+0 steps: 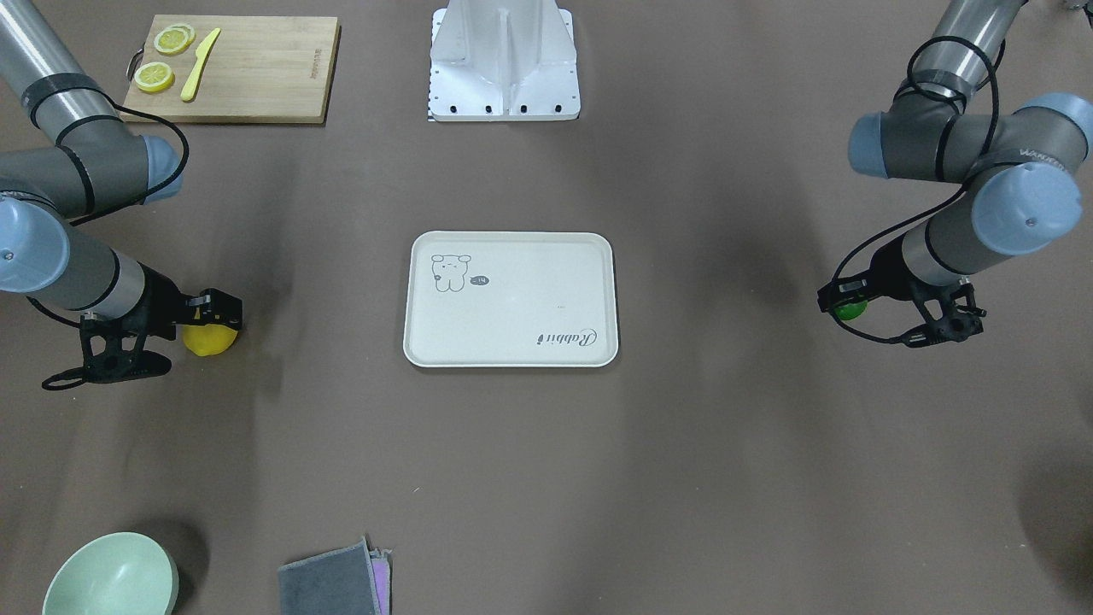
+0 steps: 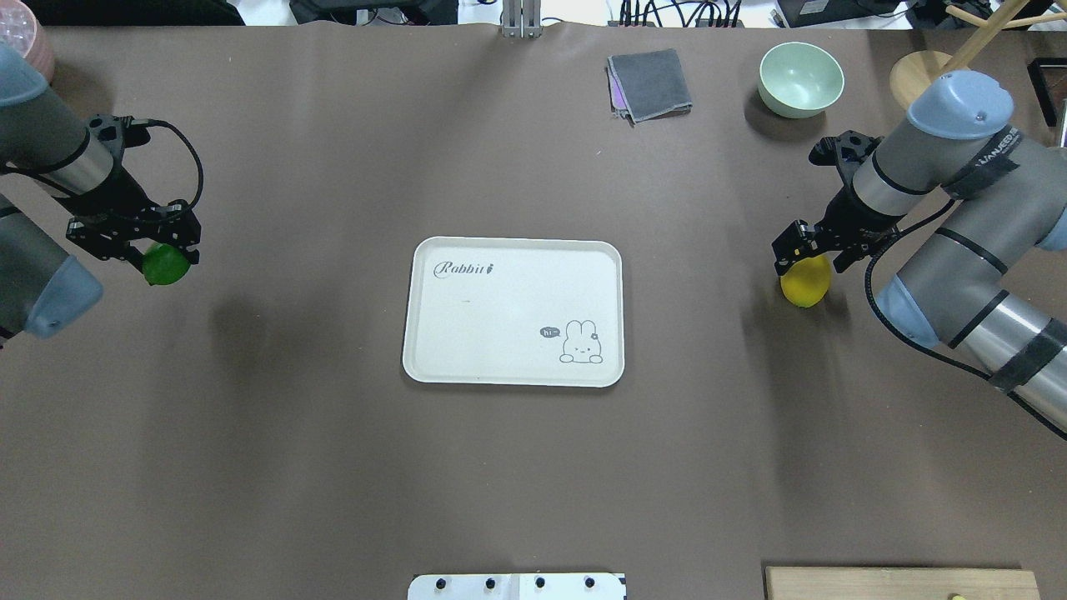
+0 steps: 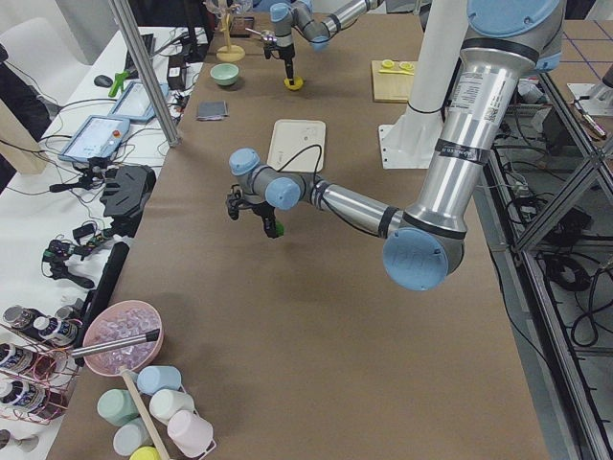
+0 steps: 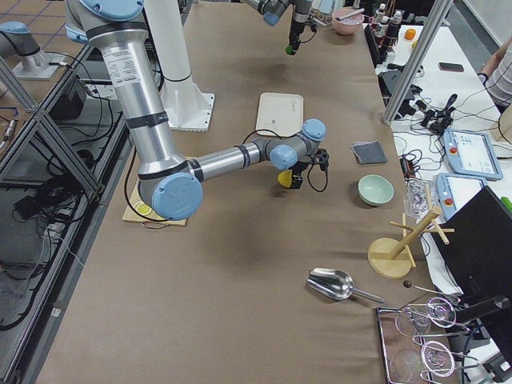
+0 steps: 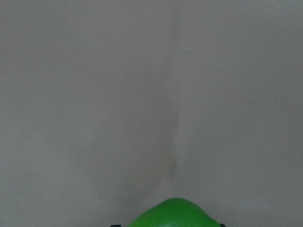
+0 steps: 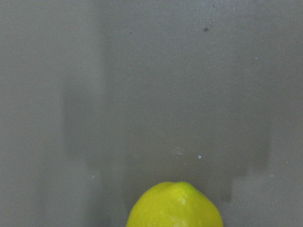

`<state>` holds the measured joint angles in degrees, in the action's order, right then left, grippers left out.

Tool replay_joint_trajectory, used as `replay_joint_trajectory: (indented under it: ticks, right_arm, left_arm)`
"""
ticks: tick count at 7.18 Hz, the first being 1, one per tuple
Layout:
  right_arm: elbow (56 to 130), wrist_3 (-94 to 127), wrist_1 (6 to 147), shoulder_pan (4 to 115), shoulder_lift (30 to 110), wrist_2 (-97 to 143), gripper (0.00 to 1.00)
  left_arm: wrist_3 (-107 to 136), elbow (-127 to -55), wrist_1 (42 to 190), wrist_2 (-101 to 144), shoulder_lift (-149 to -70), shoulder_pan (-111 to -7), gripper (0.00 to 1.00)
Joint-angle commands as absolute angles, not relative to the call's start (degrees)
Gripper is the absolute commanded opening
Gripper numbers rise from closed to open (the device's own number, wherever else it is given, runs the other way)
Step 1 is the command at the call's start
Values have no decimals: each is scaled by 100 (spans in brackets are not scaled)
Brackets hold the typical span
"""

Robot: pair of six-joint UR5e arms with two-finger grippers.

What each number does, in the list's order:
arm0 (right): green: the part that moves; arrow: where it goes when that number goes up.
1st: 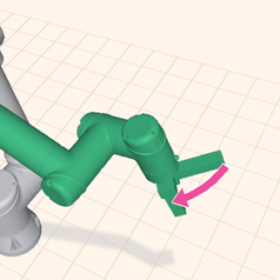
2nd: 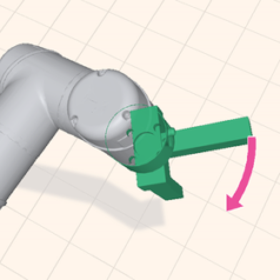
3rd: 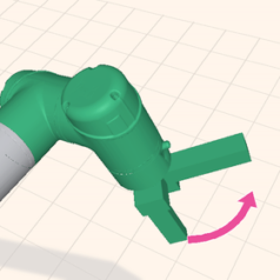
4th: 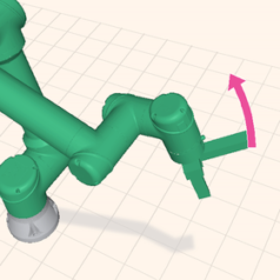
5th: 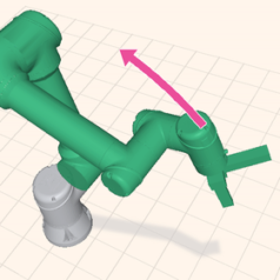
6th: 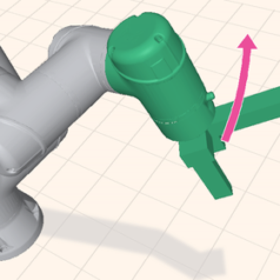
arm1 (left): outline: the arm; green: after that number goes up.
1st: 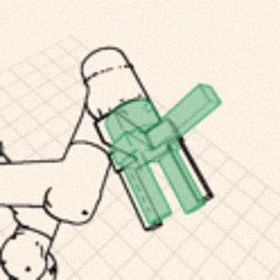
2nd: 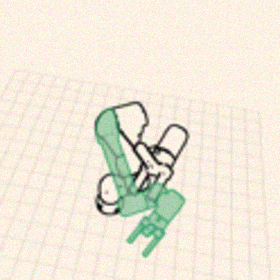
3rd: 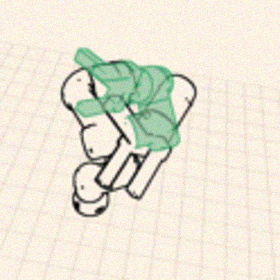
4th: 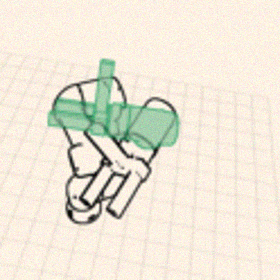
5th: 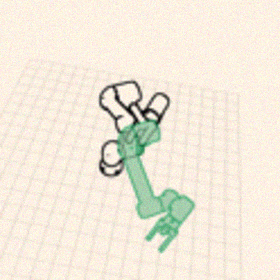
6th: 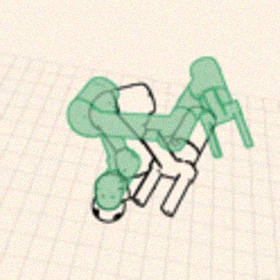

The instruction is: Place all lemons on tray

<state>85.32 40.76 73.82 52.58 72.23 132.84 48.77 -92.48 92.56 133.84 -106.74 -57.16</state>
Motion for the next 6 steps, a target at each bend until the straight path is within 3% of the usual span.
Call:
replay_joint_trajectory:
  ticks: [1, 2, 3, 4, 6]
  right_arm:
    - [8341, 4078, 7172, 5195, 7207, 13289, 94]
    - [8358, 4096, 7172, 5194, 7198, 13306, 75]
    - [8402, 4148, 7172, 5203, 7163, 13359, 37]
    - [8463, 4148, 7207, 5212, 7163, 13472, 14]
    - [8708, 4148, 7233, 5334, 7181, 13658, 12]
  left_arm:
    - [4326, -9947, 7776, 13403, -10976, -6001, 0]
    - [4272, -10202, 7456, 13412, -11021, -6107, 0]
    - [4263, -10396, 7227, 13534, -11039, -6282, 0]
    - [4263, -10571, 6955, 13605, -11152, -6302, 0]
    - [4367, -10381, 6076, 13597, -12081, -6241, 0]
